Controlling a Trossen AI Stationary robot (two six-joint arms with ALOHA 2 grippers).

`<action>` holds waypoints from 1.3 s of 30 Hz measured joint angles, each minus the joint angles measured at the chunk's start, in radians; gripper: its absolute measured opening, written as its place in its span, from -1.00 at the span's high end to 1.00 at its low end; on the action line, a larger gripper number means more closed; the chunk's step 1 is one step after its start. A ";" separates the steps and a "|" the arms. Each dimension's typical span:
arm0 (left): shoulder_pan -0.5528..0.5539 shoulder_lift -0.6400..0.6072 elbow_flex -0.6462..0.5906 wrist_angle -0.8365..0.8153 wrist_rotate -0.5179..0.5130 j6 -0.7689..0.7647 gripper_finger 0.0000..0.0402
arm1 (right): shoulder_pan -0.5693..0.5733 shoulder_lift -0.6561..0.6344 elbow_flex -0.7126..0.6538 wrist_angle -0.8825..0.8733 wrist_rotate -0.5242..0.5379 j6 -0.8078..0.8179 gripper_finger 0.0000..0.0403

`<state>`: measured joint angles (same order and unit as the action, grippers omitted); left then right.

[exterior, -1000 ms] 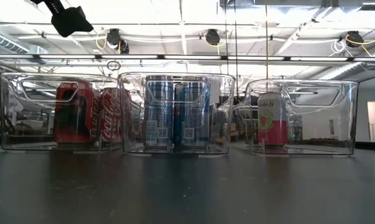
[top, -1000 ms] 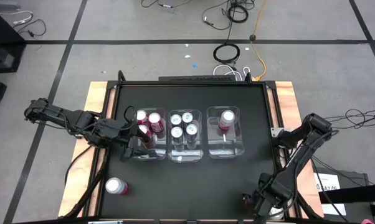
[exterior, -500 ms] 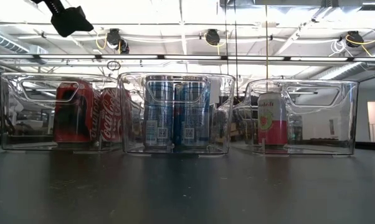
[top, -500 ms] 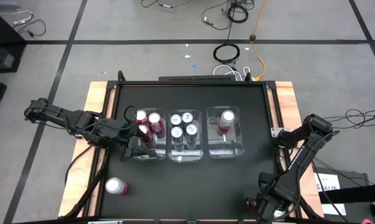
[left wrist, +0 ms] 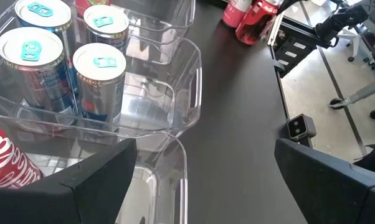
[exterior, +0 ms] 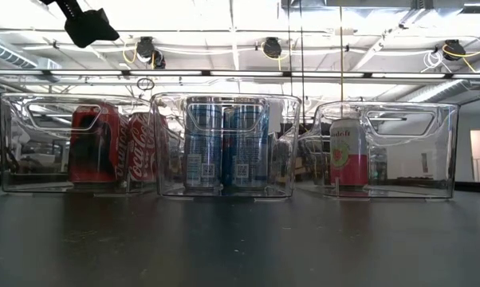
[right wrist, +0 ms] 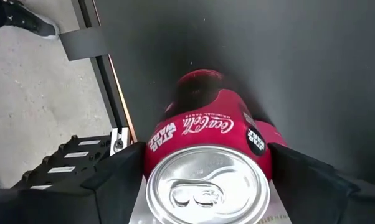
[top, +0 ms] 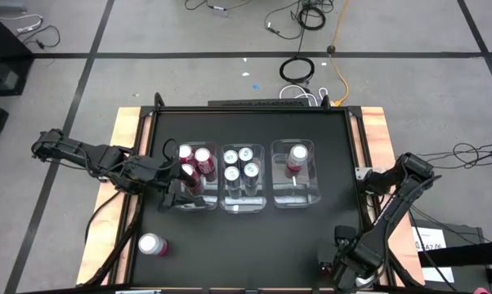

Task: Sort soda cans
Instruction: Put the red soda can into the left transparent bin

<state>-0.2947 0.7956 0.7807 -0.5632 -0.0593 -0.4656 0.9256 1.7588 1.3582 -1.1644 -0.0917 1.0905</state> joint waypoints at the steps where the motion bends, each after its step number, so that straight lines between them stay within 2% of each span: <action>1: 0.000 0.000 0.000 0.000 0.000 0.000 -0.93 | -0.002 0.000 0.000 0.000 0.000 0.000 -0.56; 14: 0.000 0.000 0.000 0.001 0.000 0.000 -0.93 | -0.021 -0.010 -0.004 0.008 0.002 0.000 -0.39; 20: 0.000 0.000 0.000 0.005 0.000 0.000 -0.93 | -0.067 -0.054 -0.009 0.006 0.082 0.005 -0.39; 25: 0.000 0.000 0.000 0.006 0.000 0.000 -0.93 | -0.133 -0.070 -0.011 0.003 0.117 -0.029 -0.39; 39: 0.000 0.000 0.000 0.005 0.000 0.000 -0.93 | -0.372 -0.070 0.019 0.080 0.079 -0.209 -0.39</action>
<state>-0.2947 0.7959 0.7807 -0.5583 -0.0593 -0.4660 0.5533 1.6886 1.3771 -1.0845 -0.0125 0.8819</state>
